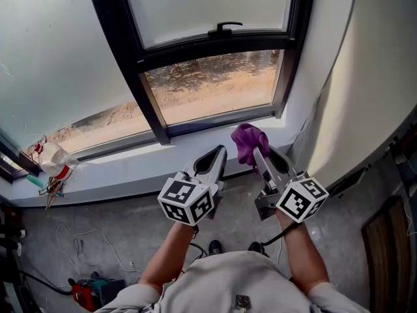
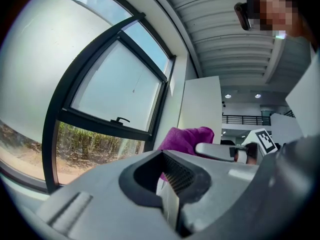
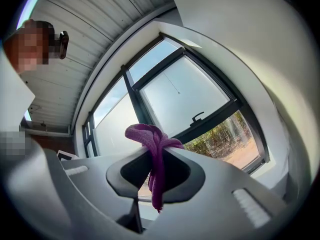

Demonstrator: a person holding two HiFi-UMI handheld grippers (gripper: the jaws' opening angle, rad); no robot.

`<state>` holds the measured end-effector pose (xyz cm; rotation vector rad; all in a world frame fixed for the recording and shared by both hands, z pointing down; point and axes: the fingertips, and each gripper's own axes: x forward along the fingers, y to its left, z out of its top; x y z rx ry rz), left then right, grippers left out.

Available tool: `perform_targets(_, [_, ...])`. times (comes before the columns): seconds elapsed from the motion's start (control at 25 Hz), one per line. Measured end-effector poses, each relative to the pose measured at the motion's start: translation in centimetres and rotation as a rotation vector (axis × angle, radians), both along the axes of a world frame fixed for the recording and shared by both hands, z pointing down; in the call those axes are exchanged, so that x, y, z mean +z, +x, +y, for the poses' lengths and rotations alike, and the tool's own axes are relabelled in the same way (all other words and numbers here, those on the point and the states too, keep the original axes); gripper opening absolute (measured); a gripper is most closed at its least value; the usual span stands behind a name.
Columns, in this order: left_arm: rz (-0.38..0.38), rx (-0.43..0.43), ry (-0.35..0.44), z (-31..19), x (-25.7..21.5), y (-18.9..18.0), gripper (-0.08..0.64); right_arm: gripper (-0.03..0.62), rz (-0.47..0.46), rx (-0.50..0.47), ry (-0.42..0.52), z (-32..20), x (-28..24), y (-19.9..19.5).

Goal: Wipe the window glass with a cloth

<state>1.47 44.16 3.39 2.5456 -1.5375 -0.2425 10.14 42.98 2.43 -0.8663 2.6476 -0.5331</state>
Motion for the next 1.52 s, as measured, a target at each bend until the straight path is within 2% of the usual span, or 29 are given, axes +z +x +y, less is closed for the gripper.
perform_targets(0.2, [-0.01, 0.015, 0.001, -0.2, 0.2, -3.3, 0.0, 0.078, 0.028, 0.007, -0.009, -0.5, 0.4, -3.6])
perform_targets(0.36, [-0.039, 0.012, -0.003, -1.3, 0.8, -5.4, 0.0, 0.08, 0.098, 0.009, 0.017, -1.6, 0.6, -5.9])
perform_targets(0.48, [-0.043, 0.009, -0.015, -2.3, 1.7, -6.2, 0.0, 0.08, 0.132, 0.016, 0.043, -2.8, 0.8, -6.6])
perform_targets(0.76, [-0.052, -0.038, -0.043, -7.2, 3.2, -7.3, 0.0, 0.081, 0.139, -0.017, 0.042, -8.4, 2.2, -7.2])
perform_targets(1.2, [-0.109, -0.275, -0.102, -17.7, 4.0, -10.2, 0.0, 0.081, 0.181, -0.231, 0.123, -21.6, 2.5, -10.6])
perform_targets(1.36, [-0.137, -0.381, -0.126, -19.5, 4.5, -13.1, 0.0, 0.083, 0.206, -0.333, 0.148, -25.3, 3.3, -14.4])
perform_targets(1.52, [-0.137, -0.471, -0.163, -19.9, 5.8, -16.8, 0.0, 0.083, 0.246, -0.435, 0.194, -26.4, 4.4, -19.8])
